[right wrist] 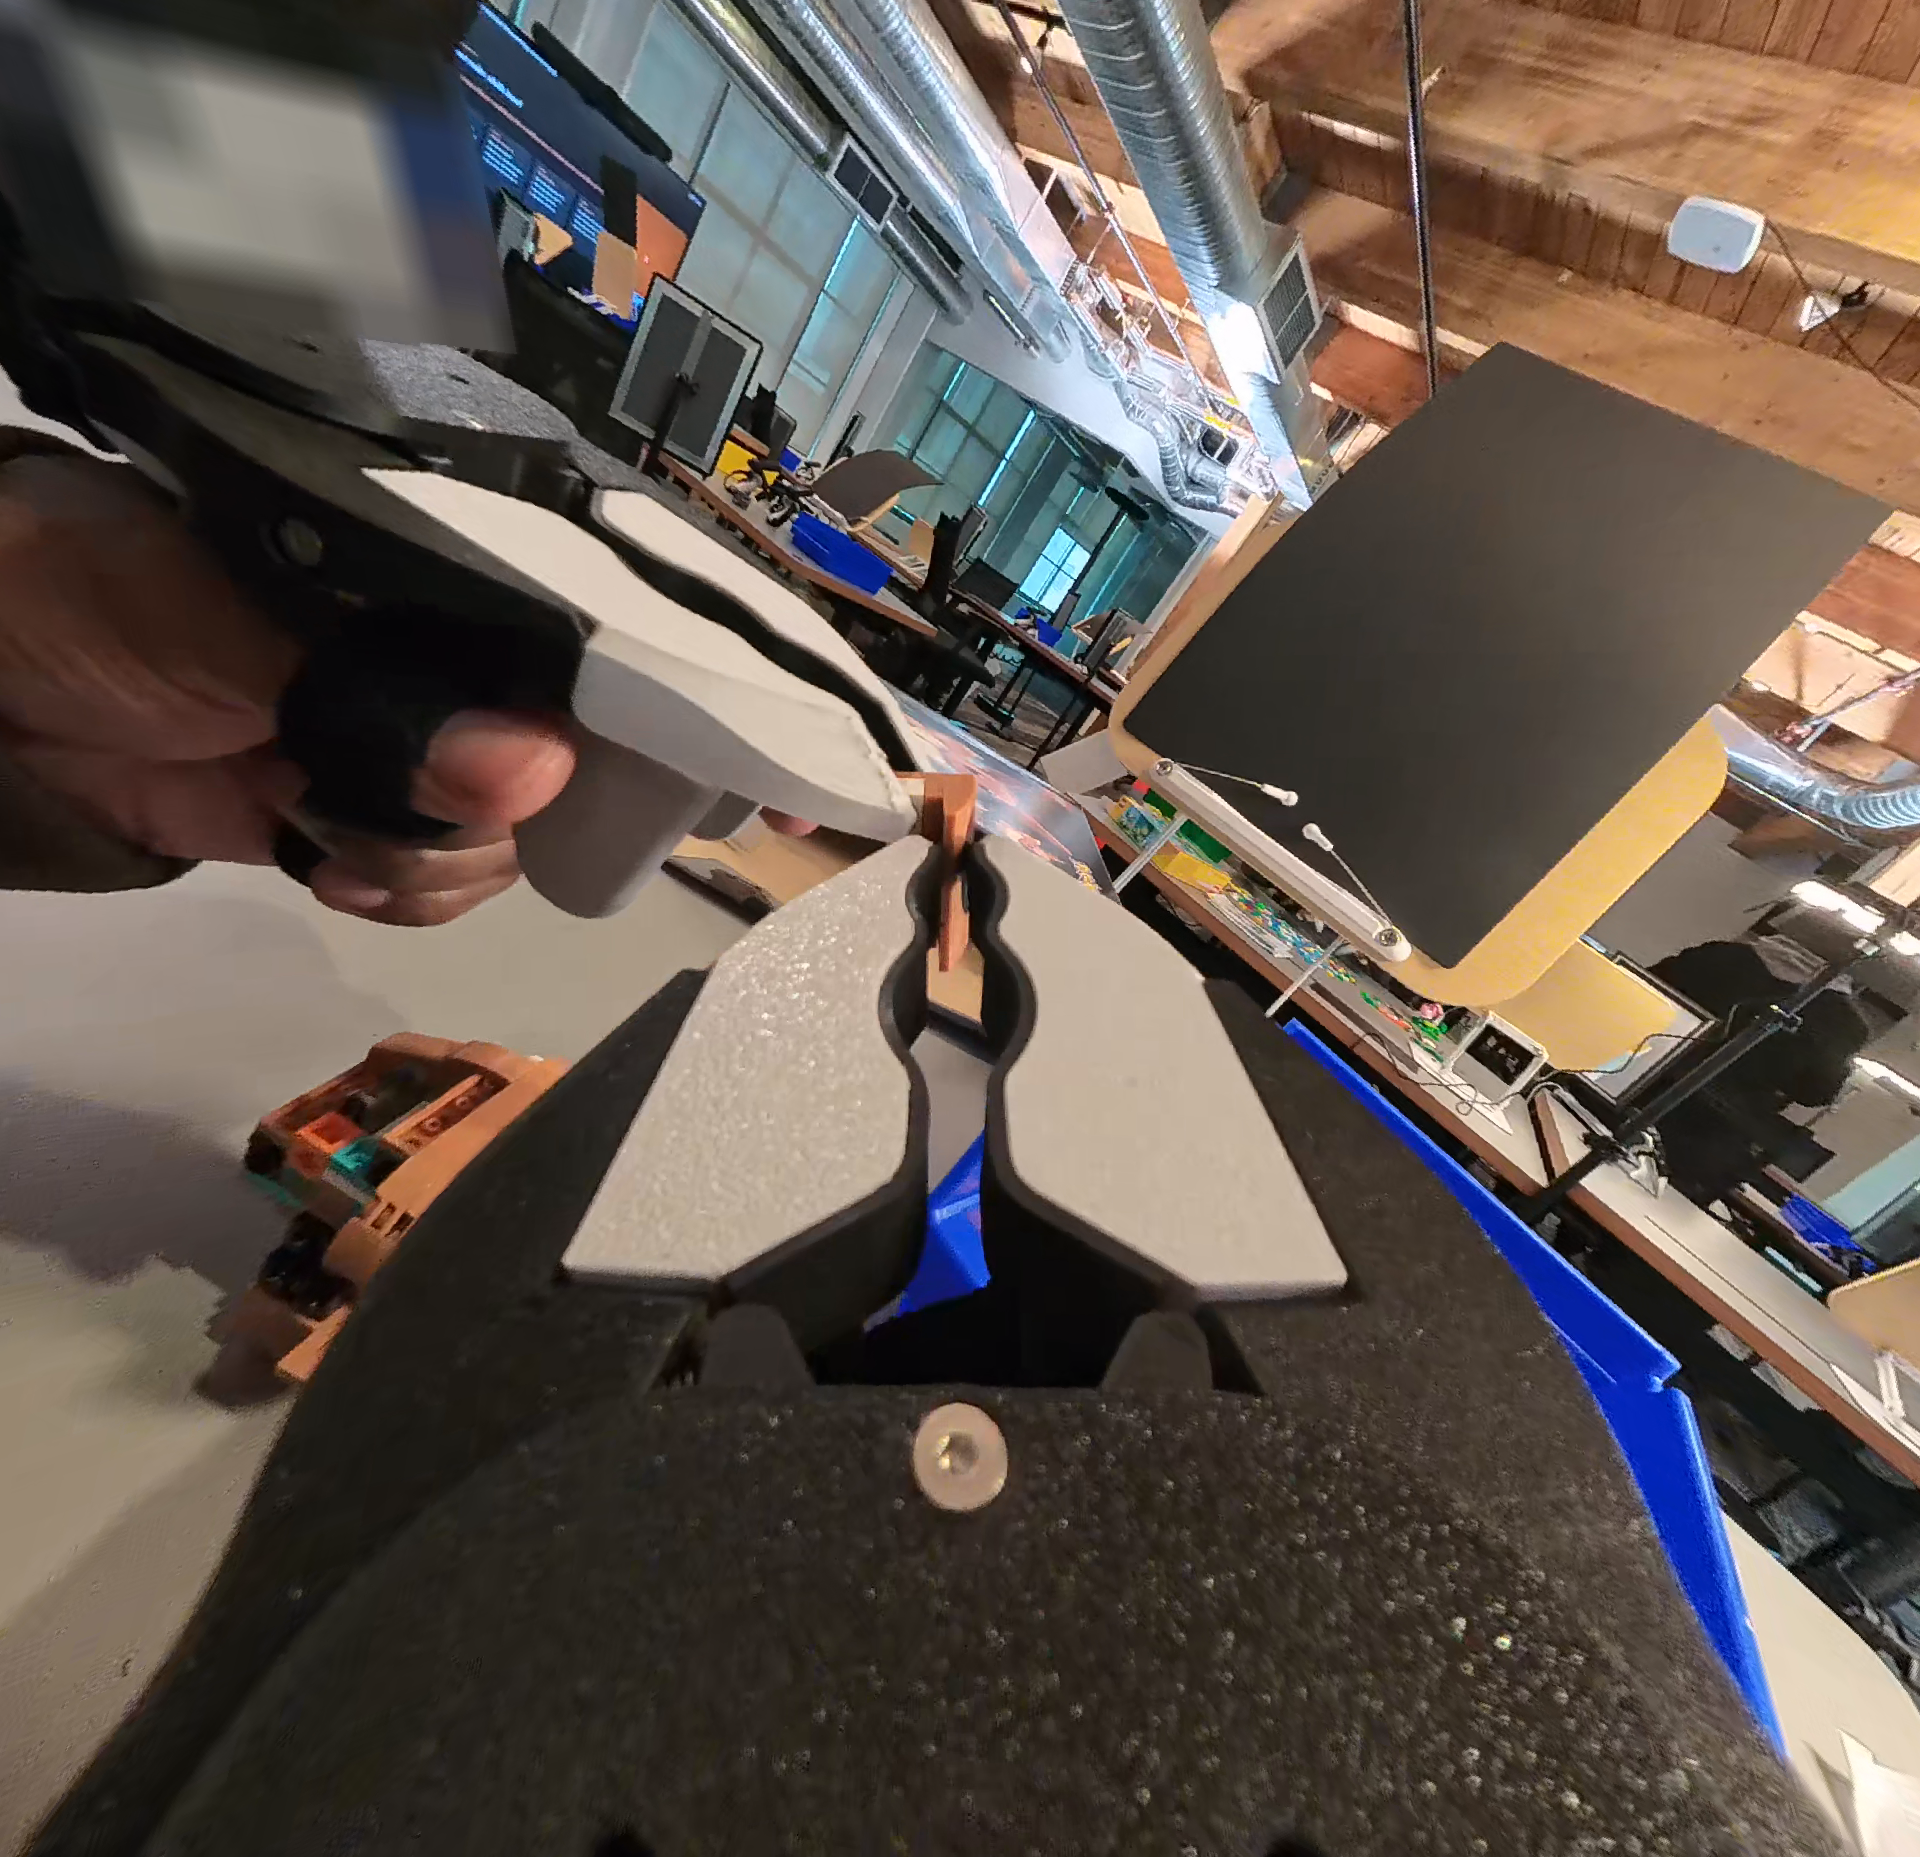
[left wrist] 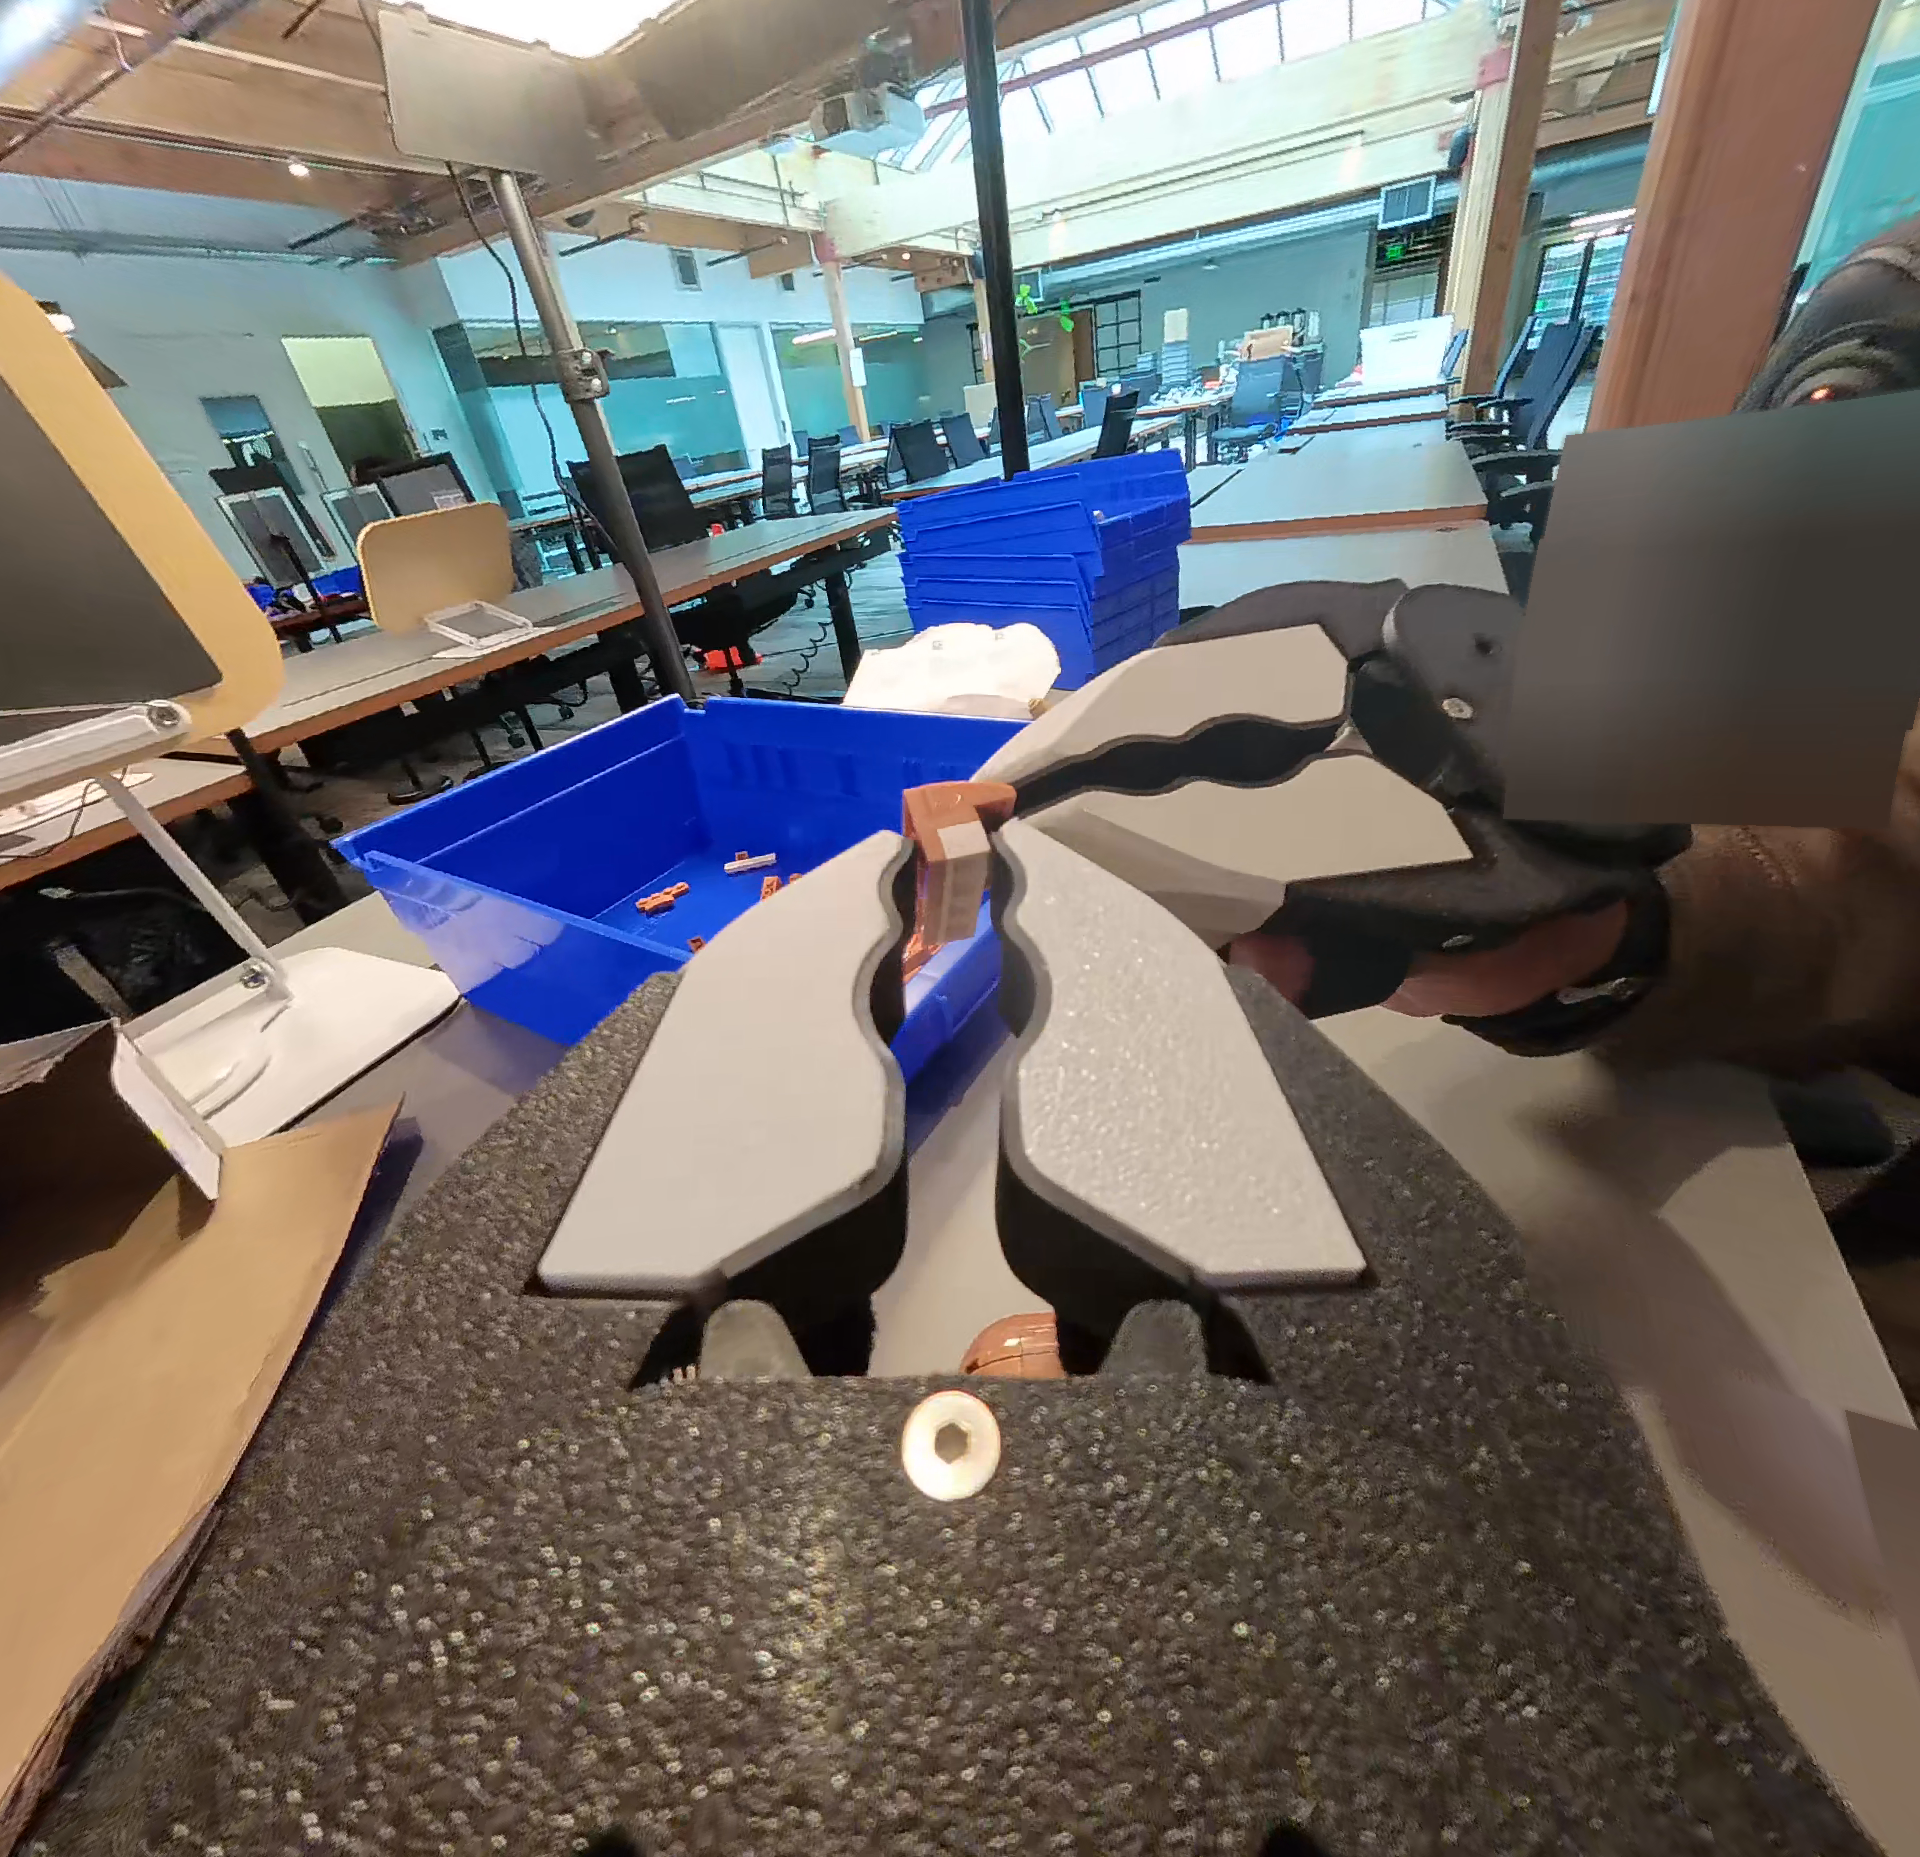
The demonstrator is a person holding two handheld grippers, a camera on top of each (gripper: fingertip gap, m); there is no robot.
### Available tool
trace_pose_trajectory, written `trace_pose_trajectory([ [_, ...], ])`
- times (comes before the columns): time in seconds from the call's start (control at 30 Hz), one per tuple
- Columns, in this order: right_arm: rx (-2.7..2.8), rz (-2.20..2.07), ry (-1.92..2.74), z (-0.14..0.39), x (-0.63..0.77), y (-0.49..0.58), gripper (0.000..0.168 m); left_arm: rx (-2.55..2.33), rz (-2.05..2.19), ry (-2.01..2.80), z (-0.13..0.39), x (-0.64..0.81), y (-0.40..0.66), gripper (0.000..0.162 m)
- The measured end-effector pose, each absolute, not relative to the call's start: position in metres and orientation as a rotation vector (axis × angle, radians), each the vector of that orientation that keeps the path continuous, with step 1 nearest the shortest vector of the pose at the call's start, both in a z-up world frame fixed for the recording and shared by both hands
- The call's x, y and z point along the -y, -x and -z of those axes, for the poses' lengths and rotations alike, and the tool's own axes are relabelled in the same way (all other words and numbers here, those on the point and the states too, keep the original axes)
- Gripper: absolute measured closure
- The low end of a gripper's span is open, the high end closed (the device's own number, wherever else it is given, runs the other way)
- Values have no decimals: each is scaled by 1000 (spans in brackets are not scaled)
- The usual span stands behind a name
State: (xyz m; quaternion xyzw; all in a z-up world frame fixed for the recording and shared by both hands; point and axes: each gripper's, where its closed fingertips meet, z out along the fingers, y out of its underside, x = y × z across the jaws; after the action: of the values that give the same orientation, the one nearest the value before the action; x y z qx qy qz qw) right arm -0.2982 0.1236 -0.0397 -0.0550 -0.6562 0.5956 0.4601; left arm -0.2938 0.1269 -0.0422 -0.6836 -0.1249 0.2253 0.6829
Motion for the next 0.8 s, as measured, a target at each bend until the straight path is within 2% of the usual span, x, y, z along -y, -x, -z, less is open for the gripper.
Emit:
trace_pose_trajectory([
  [0.2, 1608, -1422, 39, 44, -125, 297, 166, 259, -460, 1528, 47, -130, 293, 149],
  [0.33, 1617, -1342, -36, 49, -127, 296, 166, 199, -577, 1588, 53, -131, 293, 150],
  [0.63, 1847, -1850, 241, 50, -127, 293, 164, 151, -696, 1597, 52, -130, 292, 151],
  [0.8, 1896, -1947, 311, 53, -127, 294, 164, 164, -678, 1603, 54, -130, 293, 151],
])
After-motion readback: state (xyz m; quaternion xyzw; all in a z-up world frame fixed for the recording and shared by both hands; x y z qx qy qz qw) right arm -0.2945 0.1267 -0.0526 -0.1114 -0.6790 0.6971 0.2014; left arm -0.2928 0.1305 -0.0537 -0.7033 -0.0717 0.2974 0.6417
